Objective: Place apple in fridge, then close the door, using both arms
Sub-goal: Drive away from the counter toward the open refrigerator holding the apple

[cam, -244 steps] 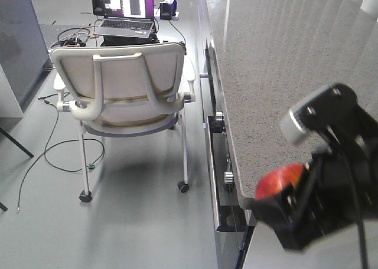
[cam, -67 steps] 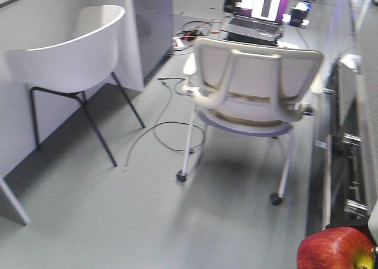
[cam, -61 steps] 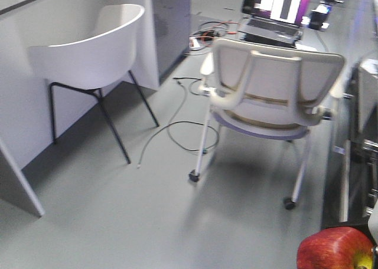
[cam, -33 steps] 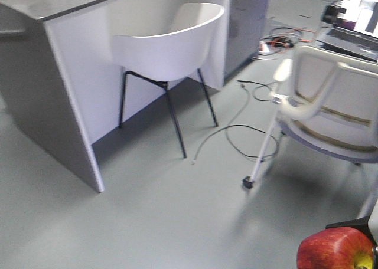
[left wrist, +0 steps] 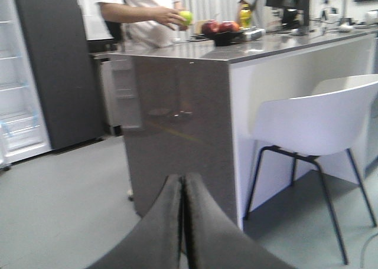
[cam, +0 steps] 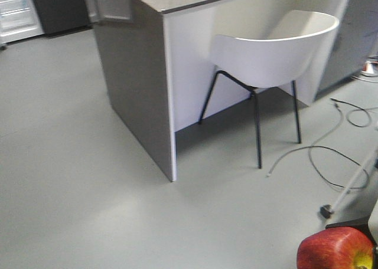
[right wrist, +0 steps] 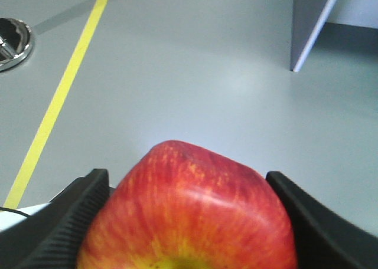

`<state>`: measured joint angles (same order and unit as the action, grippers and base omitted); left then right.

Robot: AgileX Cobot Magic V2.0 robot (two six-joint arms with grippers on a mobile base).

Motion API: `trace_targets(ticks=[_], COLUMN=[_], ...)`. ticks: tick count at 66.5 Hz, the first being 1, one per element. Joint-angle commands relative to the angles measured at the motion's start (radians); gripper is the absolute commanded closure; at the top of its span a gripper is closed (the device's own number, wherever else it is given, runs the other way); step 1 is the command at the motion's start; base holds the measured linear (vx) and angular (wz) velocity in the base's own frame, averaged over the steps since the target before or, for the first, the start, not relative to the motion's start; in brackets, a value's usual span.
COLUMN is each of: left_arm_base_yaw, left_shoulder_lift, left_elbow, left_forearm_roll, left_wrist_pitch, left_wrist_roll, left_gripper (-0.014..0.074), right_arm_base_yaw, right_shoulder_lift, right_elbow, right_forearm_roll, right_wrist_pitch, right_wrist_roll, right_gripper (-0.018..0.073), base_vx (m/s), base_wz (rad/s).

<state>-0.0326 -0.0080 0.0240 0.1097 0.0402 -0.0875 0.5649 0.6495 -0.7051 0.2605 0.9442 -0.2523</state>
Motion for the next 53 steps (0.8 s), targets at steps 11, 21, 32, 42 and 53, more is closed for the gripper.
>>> trace_targets(ticks=[11, 21, 32, 42, 53], left_arm_base_yaw=[0.003, 0.003, 0.003, 0.003, 0.003], left_shoulder_lift=[-0.006, -0.006, -0.006, -0.006, -0.006], left_elbow=[0.026, 0.026, 0.026, 0.026, 0.026], left_forearm_roll=[-0.008, -0.008, -0.008, -0.008, -0.008], left_wrist_pitch=[-0.077, -0.077, -0.077, -0.077, -0.077], left_wrist_roll=[-0.008, -0.008, -0.008, -0.008, -0.008], left_gripper=[0.0603, 0.0603, 0.0603, 0.0603, 0.0603], right_arm_base_yaw=[-0.001, -0.001, -0.001, -0.001, -0.001], right_shoulder_lift=[-0.001, -0.001, -0.001, -0.001, -0.001], right_elbow=[-0.027, -0.027, -0.027, -0.027, -0.027], right_forearm_roll=[0.014, 0.014, 0.014, 0.014, 0.014], right_wrist_pitch=[-0.062, -0.062, -0.062, -0.062, -0.062], right_wrist_roll=[-0.007, -0.007, -0.007, -0.007, -0.007], right_gripper=[0.0409, 0.0409, 0.0409, 0.0409, 0.0409], base_vx=[0.06, 0.07, 0.07, 0.07, 0.07], base_wz=[0.48, 0.48, 0.53, 0.55, 0.55])
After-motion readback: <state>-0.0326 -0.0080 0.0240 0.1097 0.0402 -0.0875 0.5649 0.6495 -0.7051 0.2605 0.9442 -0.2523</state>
